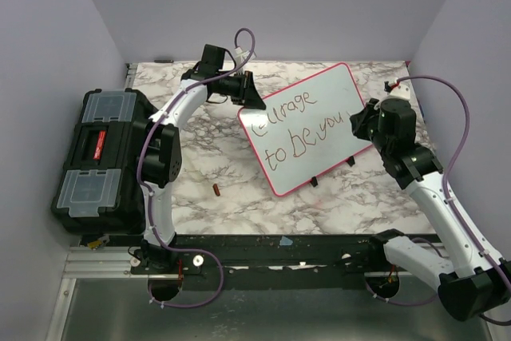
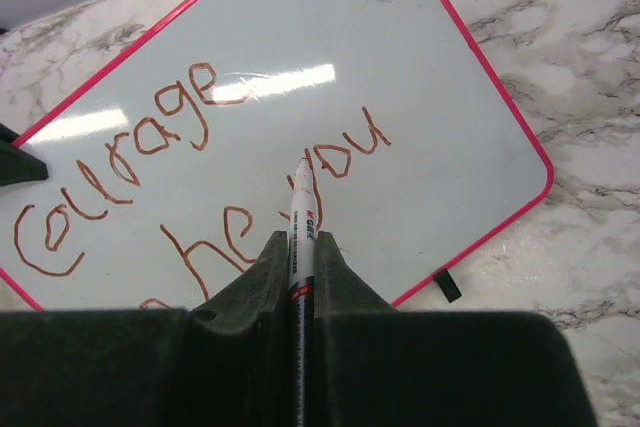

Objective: Write a sentence on the whiteboard

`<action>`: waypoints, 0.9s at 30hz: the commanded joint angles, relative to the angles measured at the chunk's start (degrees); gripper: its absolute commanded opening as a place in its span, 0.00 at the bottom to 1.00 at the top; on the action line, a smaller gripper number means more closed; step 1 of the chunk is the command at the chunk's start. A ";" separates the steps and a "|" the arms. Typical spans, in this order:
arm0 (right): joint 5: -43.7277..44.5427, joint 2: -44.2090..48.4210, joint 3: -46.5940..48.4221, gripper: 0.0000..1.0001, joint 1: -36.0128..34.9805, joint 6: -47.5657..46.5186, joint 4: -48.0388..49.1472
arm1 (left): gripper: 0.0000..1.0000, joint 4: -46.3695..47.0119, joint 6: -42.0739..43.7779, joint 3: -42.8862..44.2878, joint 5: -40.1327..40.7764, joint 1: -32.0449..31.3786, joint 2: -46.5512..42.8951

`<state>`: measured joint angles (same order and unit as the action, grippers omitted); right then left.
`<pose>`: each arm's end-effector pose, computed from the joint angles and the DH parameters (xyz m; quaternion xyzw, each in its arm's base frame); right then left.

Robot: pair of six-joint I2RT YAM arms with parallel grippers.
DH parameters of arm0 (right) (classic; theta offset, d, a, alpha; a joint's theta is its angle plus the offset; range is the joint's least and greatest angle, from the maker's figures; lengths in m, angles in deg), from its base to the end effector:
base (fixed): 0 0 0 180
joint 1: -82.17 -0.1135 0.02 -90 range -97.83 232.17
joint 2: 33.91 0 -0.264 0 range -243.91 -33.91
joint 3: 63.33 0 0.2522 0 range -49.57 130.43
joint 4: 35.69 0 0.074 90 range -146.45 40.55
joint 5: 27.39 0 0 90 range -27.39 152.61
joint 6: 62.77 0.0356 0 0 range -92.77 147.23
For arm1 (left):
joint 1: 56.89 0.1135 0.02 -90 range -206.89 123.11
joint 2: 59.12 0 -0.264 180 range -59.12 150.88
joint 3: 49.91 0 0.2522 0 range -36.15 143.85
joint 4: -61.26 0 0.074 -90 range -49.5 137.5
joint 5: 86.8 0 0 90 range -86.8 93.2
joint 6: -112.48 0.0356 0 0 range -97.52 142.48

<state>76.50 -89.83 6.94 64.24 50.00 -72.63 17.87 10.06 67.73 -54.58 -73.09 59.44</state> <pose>0.2087 0.0586 0.3530 0.1019 0.8222 0.0972 0.5514 0.4381 -0.1586 0.2764 0.2141 0.8002 -0.5154 0.2193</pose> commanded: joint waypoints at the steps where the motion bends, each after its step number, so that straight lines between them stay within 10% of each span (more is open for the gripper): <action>1: -1.59 1.17 -1.22 0.01 0.00 0.51 0.33 | 0.19 4.68 1.50 -1.72 5.49 0.23 -2.56; 27: -2.83 0.95 -1.46 0.01 0.01 -0.07 0.59 | 0.63 9.28 -1.72 -2.27 10.22 0.21 -5.80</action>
<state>75.10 -89.44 6.16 64.24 50.13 -72.63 25.76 8.90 64.58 -46.44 -73.07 56.91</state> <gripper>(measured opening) 0.114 0.590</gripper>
